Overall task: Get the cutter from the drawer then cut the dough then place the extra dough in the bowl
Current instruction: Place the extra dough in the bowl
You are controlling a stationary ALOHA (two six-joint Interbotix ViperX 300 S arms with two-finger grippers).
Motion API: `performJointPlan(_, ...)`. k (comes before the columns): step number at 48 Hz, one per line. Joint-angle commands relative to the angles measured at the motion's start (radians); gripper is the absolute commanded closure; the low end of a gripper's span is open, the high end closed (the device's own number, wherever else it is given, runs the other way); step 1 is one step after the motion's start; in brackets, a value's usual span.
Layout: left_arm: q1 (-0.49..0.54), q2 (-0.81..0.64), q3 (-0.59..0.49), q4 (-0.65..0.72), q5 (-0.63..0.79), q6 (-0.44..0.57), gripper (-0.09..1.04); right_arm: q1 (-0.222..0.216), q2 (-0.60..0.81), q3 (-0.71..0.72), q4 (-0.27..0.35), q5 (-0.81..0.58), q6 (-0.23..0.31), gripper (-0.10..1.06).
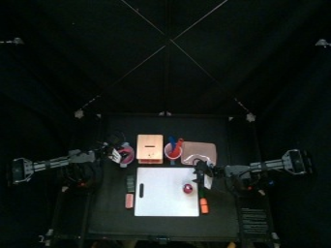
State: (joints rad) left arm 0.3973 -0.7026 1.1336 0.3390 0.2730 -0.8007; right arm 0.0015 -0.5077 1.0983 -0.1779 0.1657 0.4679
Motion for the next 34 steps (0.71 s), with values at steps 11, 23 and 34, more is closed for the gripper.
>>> performJointPlan(11,-0.005,-0.012,0.072,0.143,-0.442,0.100,0.02,-0.008,-0.014,-0.055,-0.046,-0.064,-0.014,0.12)
performJointPlan(23,-0.008,-0.012,0.127,0.175,-0.683,0.261,0.02,-0.035,-0.029,-0.054,-0.140,-0.245,-0.012,0.12)
performJointPlan(34,-0.077,-0.012,0.147,0.170,-0.807,0.414,0.02,-0.072,-0.029,-0.028,-0.152,-0.371,-0.017,0.12)
